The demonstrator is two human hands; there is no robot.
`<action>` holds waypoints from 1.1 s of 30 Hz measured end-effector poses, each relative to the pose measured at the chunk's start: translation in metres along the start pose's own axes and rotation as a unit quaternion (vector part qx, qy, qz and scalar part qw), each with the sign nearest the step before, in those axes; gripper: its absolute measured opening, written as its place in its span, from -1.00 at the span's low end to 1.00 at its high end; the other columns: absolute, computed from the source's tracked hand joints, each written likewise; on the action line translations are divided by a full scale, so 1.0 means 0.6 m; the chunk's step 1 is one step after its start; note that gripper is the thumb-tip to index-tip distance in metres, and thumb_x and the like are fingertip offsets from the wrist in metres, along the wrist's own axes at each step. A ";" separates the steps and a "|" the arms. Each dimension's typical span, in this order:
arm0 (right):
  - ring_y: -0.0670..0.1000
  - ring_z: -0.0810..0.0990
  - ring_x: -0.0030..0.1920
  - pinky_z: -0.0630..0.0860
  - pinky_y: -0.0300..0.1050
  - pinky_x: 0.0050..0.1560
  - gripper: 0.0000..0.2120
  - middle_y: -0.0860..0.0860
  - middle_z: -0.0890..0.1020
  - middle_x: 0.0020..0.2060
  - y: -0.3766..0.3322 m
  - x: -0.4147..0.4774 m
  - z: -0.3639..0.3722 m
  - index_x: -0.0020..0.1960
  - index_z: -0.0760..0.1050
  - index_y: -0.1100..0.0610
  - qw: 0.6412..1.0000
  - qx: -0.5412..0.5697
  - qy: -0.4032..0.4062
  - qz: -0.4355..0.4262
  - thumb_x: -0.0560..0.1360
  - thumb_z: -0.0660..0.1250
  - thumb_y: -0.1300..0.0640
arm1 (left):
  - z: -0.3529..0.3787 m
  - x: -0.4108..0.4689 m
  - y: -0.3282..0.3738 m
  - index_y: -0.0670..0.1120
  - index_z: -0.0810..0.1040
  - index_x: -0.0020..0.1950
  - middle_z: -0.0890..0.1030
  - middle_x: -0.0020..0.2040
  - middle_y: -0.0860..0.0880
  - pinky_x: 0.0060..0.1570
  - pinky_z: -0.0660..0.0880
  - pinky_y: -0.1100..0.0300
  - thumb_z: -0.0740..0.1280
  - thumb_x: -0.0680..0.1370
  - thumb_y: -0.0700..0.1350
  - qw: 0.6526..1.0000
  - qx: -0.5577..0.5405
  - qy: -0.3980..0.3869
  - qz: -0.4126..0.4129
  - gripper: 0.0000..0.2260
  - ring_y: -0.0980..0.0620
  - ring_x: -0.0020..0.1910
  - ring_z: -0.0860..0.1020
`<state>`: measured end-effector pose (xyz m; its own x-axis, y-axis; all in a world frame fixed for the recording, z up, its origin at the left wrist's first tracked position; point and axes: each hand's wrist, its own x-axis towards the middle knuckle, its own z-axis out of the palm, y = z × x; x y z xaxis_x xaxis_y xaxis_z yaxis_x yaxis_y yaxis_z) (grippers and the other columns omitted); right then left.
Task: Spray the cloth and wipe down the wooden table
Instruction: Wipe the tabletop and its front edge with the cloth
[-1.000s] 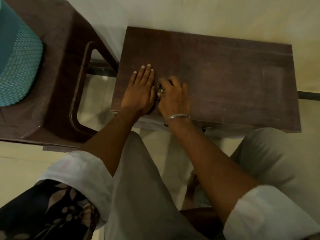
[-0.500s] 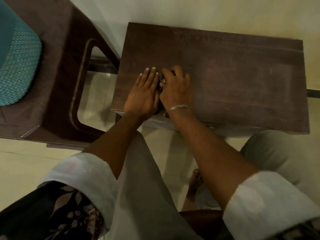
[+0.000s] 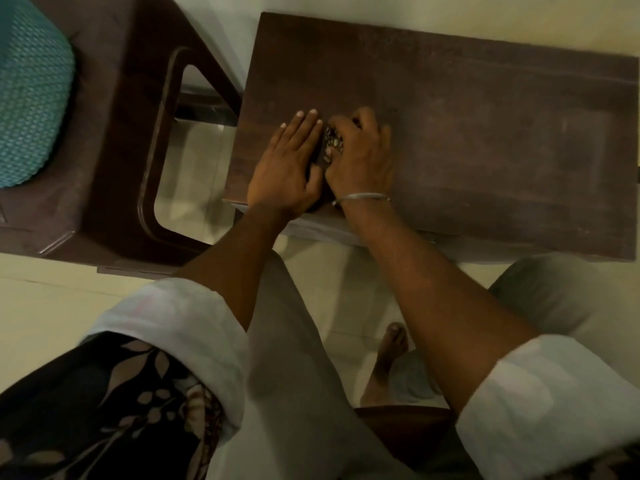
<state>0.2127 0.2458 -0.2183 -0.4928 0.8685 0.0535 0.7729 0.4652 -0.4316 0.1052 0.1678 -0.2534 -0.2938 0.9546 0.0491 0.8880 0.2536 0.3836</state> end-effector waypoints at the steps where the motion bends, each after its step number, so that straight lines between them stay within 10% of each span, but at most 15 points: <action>1: 0.12 0.45 0.06 0.29 -0.16 -0.17 -0.71 0.03 0.47 0.18 0.001 -0.001 -0.001 0.19 0.52 -0.05 1.000 -0.002 0.001 -0.001 0.48 0.35 0.15 | 0.000 0.001 -0.001 -0.14 0.22 0.62 0.19 0.64 -0.11 0.61 -0.07 0.10 0.06 0.59 0.01 1.000 -0.001 0.001 -0.001 -0.41 -0.02 0.64 0.09; 33: 0.14 0.47 0.05 0.34 -0.12 -0.19 -0.66 0.00 0.46 0.21 0.019 0.050 -0.005 0.19 0.52 -0.08 1.000 0.005 0.018 0.014 0.45 0.39 0.17 | 0.004 0.007 0.003 -0.09 0.19 0.63 0.19 0.64 -0.07 0.62 -0.05 0.06 0.11 0.64 0.04 0.999 0.027 0.011 -0.023 -0.43 -0.01 0.63 0.09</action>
<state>0.2079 0.2778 -0.2189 -0.4568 0.8866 0.0730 0.7818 0.4392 -0.4426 0.1063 0.1725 -0.2548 -0.3419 0.9382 0.0538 0.8911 0.3055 0.3356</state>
